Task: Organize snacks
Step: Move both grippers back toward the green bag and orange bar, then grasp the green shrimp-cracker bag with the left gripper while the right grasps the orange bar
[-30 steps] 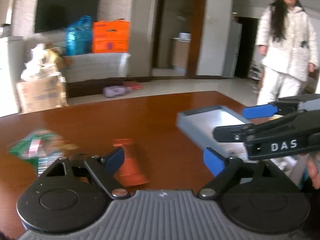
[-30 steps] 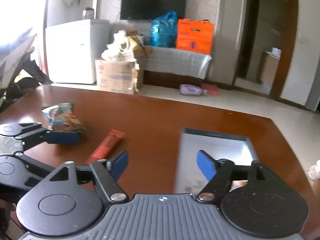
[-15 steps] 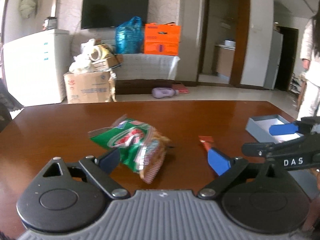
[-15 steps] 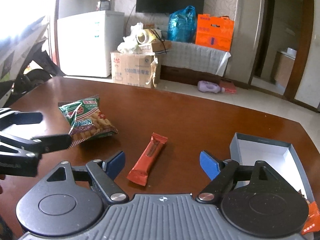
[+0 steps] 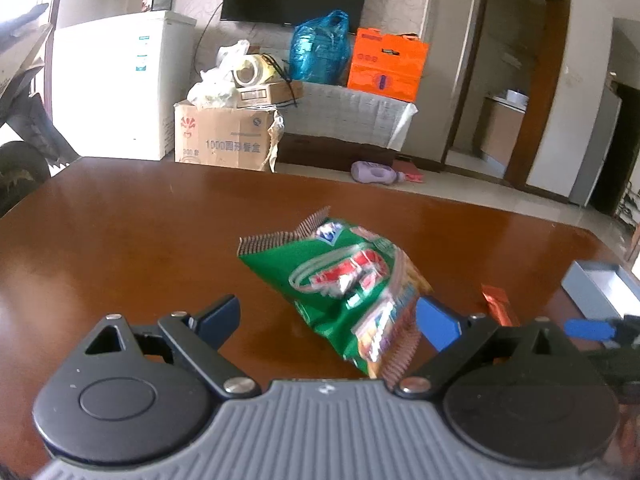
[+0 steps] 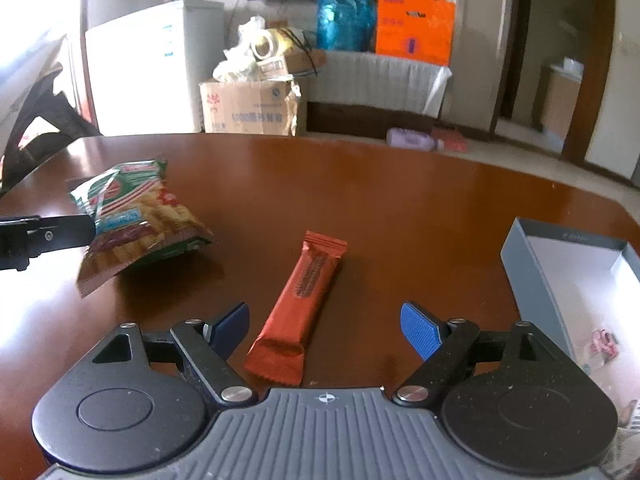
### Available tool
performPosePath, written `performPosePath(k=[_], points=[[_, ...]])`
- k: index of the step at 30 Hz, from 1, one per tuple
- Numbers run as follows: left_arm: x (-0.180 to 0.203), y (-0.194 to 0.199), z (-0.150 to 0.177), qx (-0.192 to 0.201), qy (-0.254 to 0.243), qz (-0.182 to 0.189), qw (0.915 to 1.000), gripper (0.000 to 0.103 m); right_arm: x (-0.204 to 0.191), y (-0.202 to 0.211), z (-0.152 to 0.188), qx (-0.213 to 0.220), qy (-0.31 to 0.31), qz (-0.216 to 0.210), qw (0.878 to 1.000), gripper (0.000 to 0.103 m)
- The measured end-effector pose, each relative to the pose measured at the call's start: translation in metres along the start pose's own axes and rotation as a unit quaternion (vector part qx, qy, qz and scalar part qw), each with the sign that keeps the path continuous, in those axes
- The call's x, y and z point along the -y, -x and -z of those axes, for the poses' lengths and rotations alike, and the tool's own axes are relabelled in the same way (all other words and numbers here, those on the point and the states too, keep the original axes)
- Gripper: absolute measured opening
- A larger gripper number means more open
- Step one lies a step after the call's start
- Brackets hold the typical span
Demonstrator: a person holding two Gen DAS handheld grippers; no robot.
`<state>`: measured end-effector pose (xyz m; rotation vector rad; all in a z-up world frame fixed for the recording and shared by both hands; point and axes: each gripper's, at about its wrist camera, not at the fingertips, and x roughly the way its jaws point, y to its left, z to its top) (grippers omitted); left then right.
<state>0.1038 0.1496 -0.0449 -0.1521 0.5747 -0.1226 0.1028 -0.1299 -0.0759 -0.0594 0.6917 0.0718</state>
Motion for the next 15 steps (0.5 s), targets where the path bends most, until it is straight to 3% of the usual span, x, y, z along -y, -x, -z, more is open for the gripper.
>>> performPosePath(k=[15], points=[[-0.012,-0.063,-0.015,-0.003,0.03,0.027,0.9992,0.098,-0.022,-0.026,-0.007,0.0,0.027,0.032,0.999,0.089]])
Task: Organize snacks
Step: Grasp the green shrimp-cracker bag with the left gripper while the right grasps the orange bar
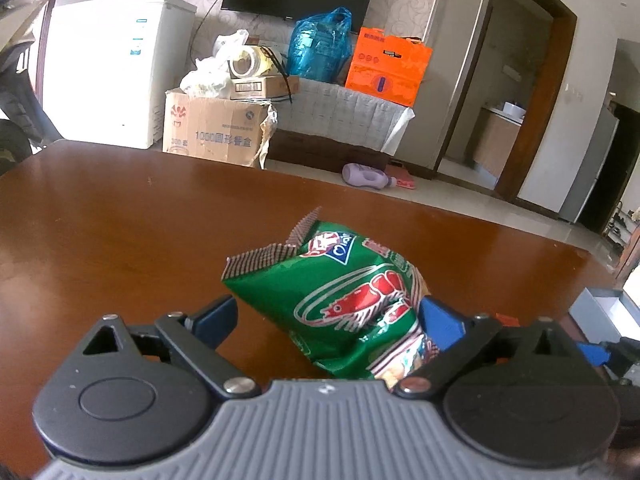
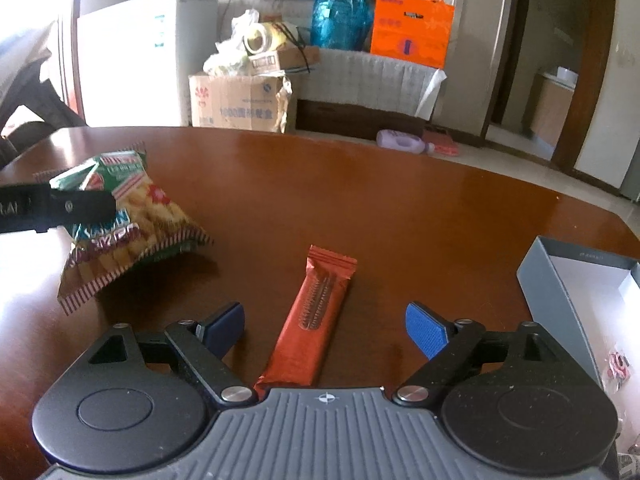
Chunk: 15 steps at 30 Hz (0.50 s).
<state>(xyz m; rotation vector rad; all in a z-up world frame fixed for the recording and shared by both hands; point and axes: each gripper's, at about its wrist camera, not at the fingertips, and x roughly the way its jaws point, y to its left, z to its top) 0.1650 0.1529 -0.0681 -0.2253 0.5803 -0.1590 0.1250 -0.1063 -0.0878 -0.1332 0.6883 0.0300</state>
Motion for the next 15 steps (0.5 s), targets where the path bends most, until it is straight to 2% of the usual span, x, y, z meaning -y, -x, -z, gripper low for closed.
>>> performPosePath(k=[3,11,15], points=[[-0.002,-0.009,-0.002,-0.001,0.008,0.007,0.9999,0.099,-0.003,-0.004,0.0,0.004,-0.001,0.006,1.0,0.093],[-0.005,-0.024,-0.017,0.011,0.013,0.013,0.9998,0.099,-0.01,-0.011,-0.001,0.015,0.001,0.01,1.0,0.094],[-0.006,-0.042,-0.019,0.0,0.011,0.008,0.9999,0.1,-0.01,-0.012,0.0,0.018,0.0,0.01,1.0,0.096]])
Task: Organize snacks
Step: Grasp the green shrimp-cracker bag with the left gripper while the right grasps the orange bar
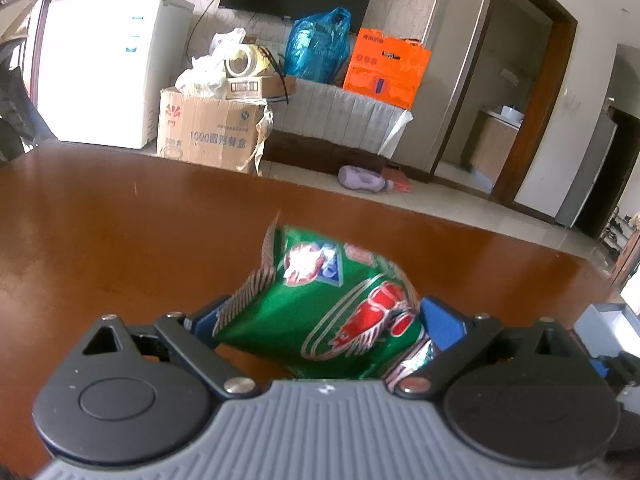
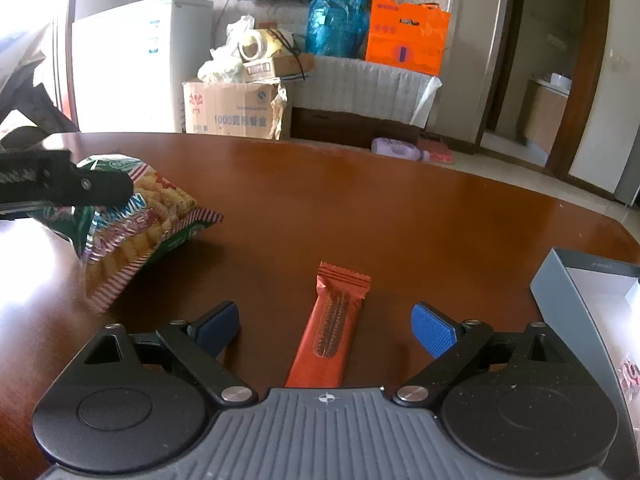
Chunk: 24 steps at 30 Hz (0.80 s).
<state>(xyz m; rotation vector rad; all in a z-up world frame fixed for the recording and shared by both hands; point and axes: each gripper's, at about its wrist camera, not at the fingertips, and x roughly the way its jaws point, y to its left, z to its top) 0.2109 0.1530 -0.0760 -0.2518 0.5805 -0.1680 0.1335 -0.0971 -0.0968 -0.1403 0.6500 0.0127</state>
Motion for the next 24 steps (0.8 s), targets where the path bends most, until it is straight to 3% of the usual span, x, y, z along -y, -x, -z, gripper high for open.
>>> performPosePath(k=[6,8,11,13,16,18,20,24], points=[[-0.002,-0.022,0.004,-0.009,0.001,0.021,0.9997,0.102,0.004,-0.003,0.001,-0.001,-0.007,-0.01,1.0,0.096],[0.0,-0.03,0.006,-0.027,-0.006,0.032,0.9991,0.09,0.007,-0.003,0.0,-0.003,-0.012,-0.017,1.0,0.093],[0.005,-0.032,0.005,-0.022,-0.02,0.05,0.9983,0.068,0.011,-0.002,-0.002,-0.011,-0.027,-0.04,0.999,0.082],[0.007,-0.034,0.006,-0.026,-0.021,0.054,0.998,0.065,0.012,0.0,-0.003,-0.01,-0.025,-0.044,0.999,0.077],[0.007,-0.033,0.007,-0.025,-0.022,0.063,0.9975,0.059,0.013,0.003,-0.004,-0.006,-0.022,-0.05,0.998,0.057],[0.01,-0.032,0.009,-0.021,-0.033,0.068,0.9969,0.054,0.013,0.006,-0.005,-0.007,-0.019,-0.056,0.998,0.037],[0.016,-0.029,0.013,-0.017,-0.049,0.07,0.9962,0.051,0.016,0.008,-0.005,-0.009,-0.017,-0.062,0.998,0.027],[0.026,-0.024,0.018,-0.018,-0.065,0.076,0.9948,0.047,0.023,0.014,-0.004,-0.017,-0.017,-0.073,0.997,0.023]])
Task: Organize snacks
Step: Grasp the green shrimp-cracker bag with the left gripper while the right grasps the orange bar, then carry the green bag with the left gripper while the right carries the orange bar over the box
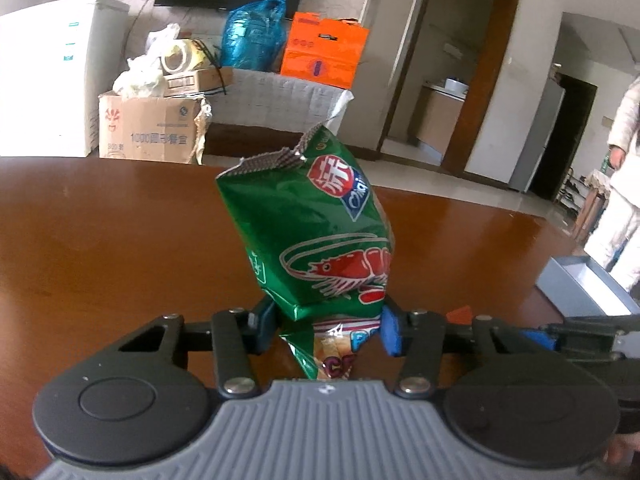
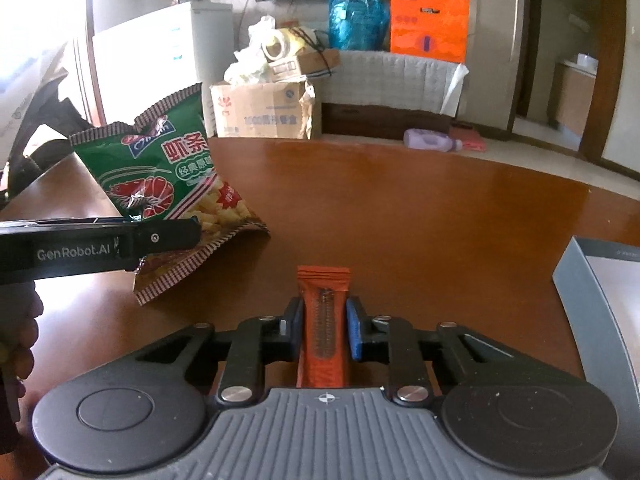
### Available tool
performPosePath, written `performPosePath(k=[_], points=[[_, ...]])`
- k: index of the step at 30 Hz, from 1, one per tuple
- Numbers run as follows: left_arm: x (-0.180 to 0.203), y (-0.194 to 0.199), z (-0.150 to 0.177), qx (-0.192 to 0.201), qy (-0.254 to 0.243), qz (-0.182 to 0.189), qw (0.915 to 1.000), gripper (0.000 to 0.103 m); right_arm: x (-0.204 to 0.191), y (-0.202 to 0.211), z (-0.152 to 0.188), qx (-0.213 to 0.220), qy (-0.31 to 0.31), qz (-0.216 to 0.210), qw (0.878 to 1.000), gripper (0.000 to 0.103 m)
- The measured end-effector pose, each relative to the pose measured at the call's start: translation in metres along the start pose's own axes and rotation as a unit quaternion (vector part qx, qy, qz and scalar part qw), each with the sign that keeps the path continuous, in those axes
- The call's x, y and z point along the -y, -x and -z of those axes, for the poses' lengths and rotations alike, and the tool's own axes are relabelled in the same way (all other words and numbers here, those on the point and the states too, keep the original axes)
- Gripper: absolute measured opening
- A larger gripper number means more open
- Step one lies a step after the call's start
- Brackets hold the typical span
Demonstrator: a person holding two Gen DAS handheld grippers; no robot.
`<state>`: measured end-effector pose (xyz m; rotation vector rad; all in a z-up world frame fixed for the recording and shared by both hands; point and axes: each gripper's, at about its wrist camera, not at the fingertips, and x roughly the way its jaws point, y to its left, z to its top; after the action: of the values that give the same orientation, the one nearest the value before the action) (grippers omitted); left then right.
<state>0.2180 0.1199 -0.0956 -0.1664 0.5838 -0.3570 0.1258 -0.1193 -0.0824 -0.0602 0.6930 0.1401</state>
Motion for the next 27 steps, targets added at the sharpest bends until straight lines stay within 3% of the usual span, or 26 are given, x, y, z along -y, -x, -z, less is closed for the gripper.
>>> performPosePath(k=[12,19,27], points=[[0.061,0.039,0.013,0.004,-0.051,0.013,0.9986,0.042,0.003,0.048,0.004,0.009,0.027,-0.009,1.0,0.023],[0.109,0.085,0.029,0.006,-0.06,0.023,0.9979,0.042,0.004,0.102,0.006,0.04,0.041,-0.011,0.998,0.023],[0.144,0.142,0.055,0.005,-0.054,0.019,0.9983,0.042,0.009,0.16,0.031,0.05,0.034,-0.017,0.998,0.023]])
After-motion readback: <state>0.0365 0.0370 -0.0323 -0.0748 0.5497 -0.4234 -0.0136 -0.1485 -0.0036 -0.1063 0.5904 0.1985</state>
